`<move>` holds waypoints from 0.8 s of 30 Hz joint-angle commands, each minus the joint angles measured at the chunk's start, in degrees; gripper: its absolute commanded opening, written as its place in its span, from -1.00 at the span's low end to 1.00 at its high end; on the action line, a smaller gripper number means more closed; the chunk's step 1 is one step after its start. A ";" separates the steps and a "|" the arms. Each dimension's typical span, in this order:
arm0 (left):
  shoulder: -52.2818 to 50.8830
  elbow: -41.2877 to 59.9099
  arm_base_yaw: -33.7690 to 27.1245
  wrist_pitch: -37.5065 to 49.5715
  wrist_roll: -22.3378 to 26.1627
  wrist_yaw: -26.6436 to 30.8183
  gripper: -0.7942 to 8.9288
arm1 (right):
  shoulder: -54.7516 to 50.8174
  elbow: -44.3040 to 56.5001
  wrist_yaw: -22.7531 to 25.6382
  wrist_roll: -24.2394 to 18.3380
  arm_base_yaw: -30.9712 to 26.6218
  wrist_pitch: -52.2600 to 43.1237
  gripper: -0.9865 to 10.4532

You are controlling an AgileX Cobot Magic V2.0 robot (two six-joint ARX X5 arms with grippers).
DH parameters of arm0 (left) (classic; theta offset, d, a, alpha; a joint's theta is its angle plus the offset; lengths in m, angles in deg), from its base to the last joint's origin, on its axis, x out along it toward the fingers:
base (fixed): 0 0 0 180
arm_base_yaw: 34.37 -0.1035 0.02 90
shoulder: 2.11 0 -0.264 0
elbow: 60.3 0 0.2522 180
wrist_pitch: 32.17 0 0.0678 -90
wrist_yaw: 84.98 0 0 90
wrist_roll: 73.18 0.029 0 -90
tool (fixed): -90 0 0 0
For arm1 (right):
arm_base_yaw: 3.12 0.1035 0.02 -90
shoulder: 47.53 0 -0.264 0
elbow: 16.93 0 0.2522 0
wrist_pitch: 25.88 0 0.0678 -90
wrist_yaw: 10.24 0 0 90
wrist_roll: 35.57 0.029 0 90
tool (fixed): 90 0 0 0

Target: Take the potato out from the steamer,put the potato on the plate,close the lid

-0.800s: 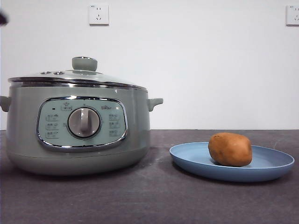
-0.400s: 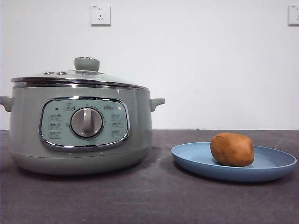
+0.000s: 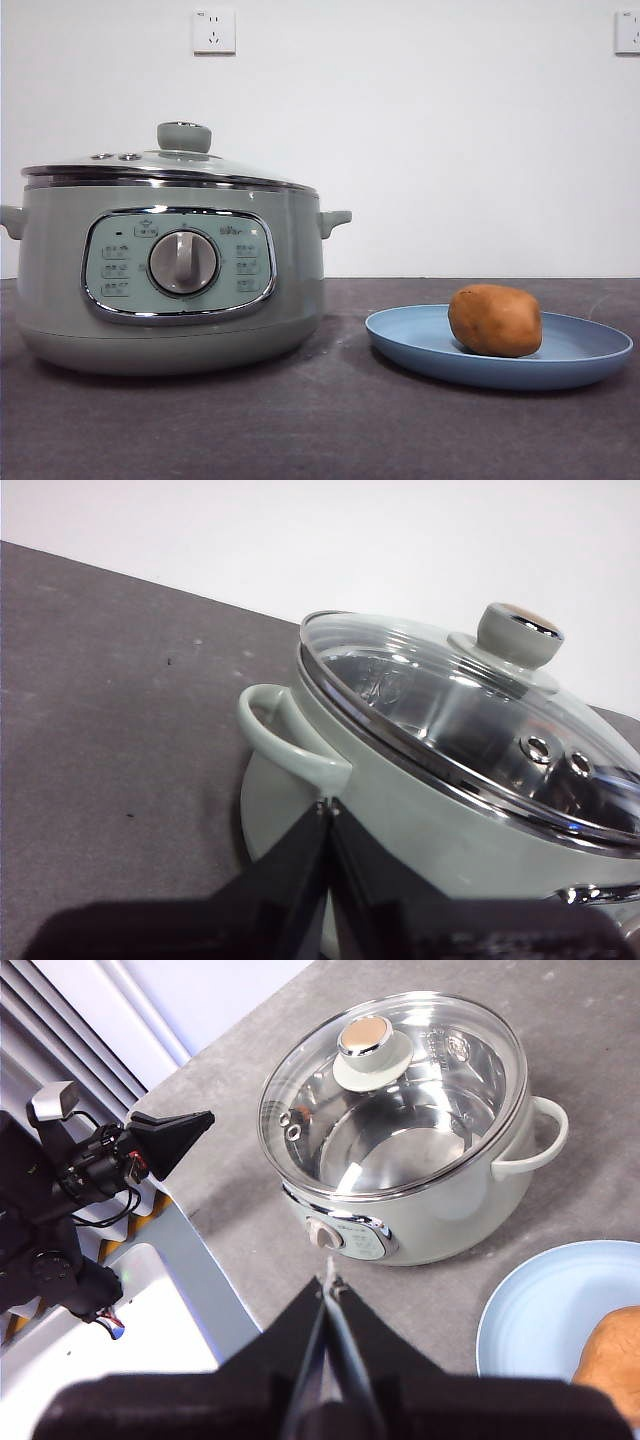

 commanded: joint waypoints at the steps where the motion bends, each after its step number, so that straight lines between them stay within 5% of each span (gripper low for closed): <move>1: -0.20 0.76 -0.15 -0.81 -0.15 -0.07 -0.84 | 0.00 0.02 0.00 -0.28 0.02 -0.09 -0.83; 24: -0.20 0.74 -0.15 -4.96 -0.11 0.07 -0.84 | 0.00 0.02 -0.07 -0.28 0.02 0.07 -0.83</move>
